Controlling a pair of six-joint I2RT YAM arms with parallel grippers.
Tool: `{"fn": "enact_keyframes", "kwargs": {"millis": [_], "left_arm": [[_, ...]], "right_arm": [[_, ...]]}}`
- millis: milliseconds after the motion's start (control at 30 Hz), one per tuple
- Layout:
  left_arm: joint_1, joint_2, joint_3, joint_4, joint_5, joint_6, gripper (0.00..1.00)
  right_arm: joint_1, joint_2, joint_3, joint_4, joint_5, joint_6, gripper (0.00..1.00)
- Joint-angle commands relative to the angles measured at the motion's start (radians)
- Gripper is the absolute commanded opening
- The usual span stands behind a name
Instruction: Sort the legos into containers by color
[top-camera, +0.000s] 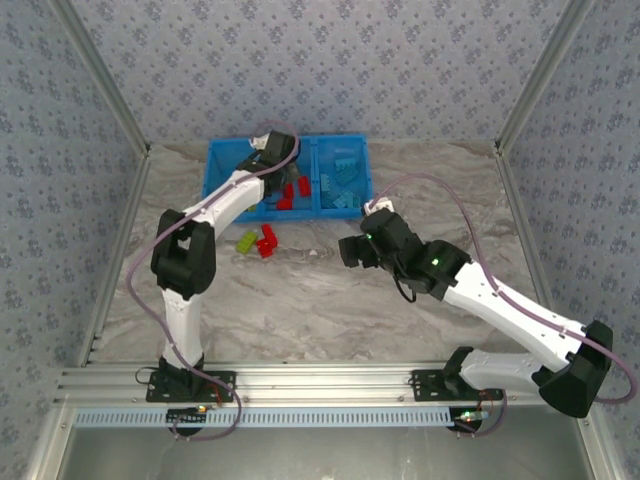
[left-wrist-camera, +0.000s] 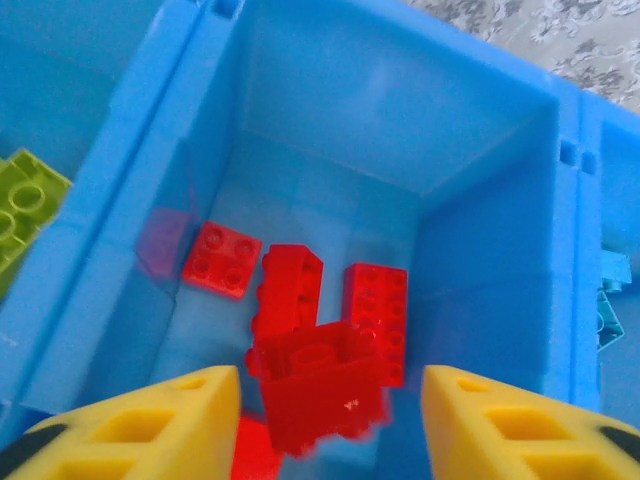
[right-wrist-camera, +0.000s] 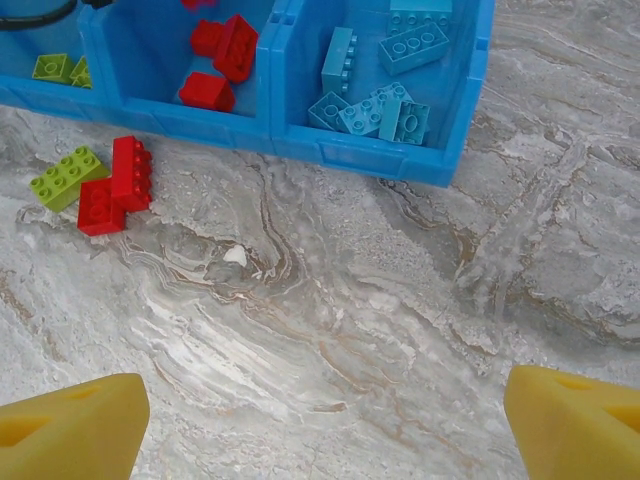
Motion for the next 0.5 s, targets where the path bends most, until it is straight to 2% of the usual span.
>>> {"fn": "enact_keyframes", "kwargs": {"millis": [0,133,233,333,467], "left_arm": [[-0.006,-0.035,0.088,-0.018,0.021,0.049,0.55],[-0.009,-0.126,0.045,-0.016,0.046,0.042,0.57],[-0.025,-0.265,-0.049,-0.014,0.052,0.046,0.56],[-0.068,-0.472,-0.192,-0.022,0.045,0.102,0.56],[-0.147,-0.763,-0.382,-0.065,0.012,0.248,0.56]], "right_arm": [[0.009,-0.019,-0.011,-0.030,0.027,0.027,0.94],[0.010,-0.011,-0.012,-0.018,0.026,0.030,0.94],[0.012,0.007,-0.006,-0.004,0.019,0.028,0.95],[0.027,0.050,0.004,0.009,0.021,0.020,0.95],[0.072,0.156,0.039,0.059,0.005,0.009,0.95]]}}
